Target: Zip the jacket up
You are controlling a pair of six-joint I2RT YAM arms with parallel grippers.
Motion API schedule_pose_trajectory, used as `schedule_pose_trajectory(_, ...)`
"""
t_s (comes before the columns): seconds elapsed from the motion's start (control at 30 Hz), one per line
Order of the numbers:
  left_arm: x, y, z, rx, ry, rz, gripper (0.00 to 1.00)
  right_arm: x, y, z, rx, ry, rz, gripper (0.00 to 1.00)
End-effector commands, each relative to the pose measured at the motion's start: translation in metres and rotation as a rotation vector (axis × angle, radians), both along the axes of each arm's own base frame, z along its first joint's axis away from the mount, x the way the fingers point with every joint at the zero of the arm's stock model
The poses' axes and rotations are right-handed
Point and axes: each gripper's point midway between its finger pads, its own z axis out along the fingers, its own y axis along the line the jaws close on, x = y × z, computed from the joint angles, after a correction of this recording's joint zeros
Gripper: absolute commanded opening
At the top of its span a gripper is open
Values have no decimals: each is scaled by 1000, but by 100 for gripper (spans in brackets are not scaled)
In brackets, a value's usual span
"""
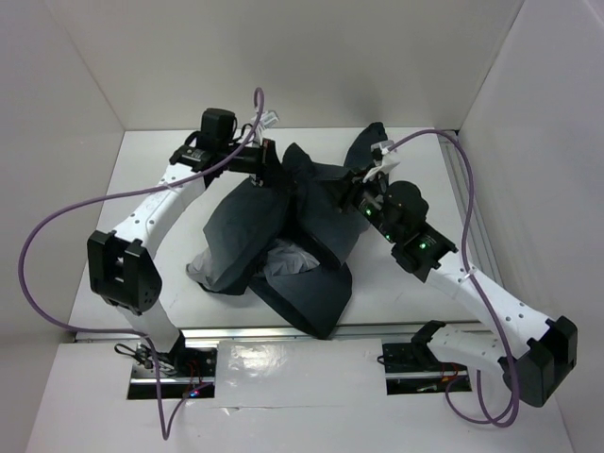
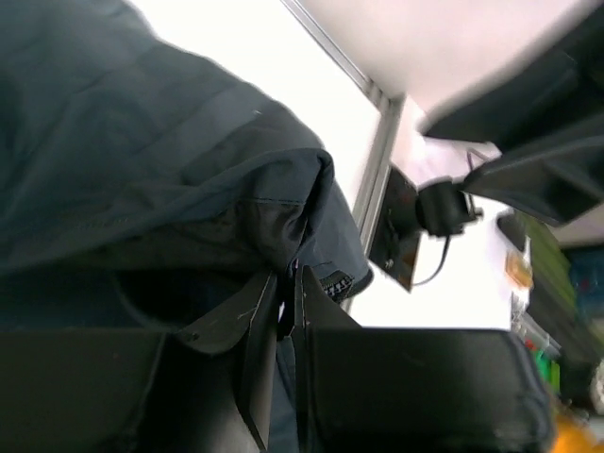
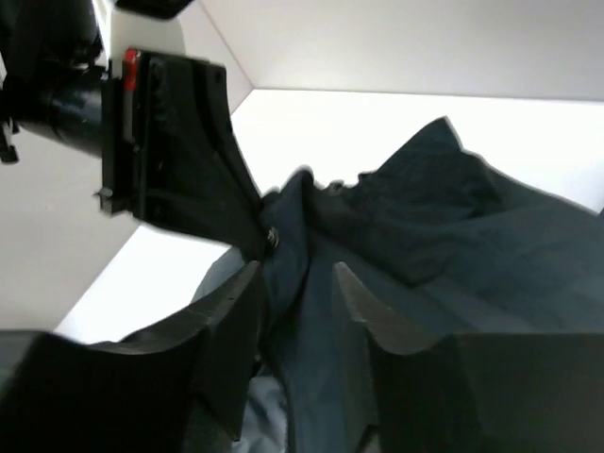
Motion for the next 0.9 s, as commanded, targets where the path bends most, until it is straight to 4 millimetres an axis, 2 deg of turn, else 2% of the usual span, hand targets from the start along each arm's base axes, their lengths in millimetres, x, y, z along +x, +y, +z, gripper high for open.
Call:
schedule_pose_trajectory(0.0,14,6,17,4,50,119,0,-8,-6,7,20,48,-5,37)
schedule_pose_trajectory(0.07,19,9,19,14,69,179,0,-14,2,-11,45,106,23,35)
schedule_pose_trajectory(0.13,16,12,25,11,61,198,0,-23,15,-9,83,113,69,35)
schedule_pose_trajectory(0.17,16,12,21,16,79,211,0,-26,23,-14,117,147,92,37)
schedule_pose_trajectory(0.2,14,13,27,9,78,214,0,-32,31,-9,151,137,135,38)
schedule_pose_trajectory(0.23,16,14,26,14,75,226,0,-30,34,-10,170,151,135,43)
schedule_pose_trajectory(0.27,16,15,25,18,83,245,0,-28,38,-14,205,191,133,43)
schedule_pose_trajectory(0.33,20,17,27,25,70,270,0,-31,50,-8,243,198,182,43)
schedule_pose_trajectory(0.37,21,17,27,25,70,270,0,-29,58,-13,276,241,197,43)
schedule_pose_trajectory(0.4,20,17,36,16,64,273,0,-29,62,-10,292,248,213,43)
schedule_pose_trajectory(0.53,23,16,38,19,71,273,0,-25,69,-12,344,286,217,43)
schedule_pose_trajectory(0.63,23,16,38,22,63,270,0,-23,72,-2,386,266,227,43)
schedule_pose_trajectory(0.87,24,17,40,26,61,279,0,-23,82,-1,418,272,243,43)
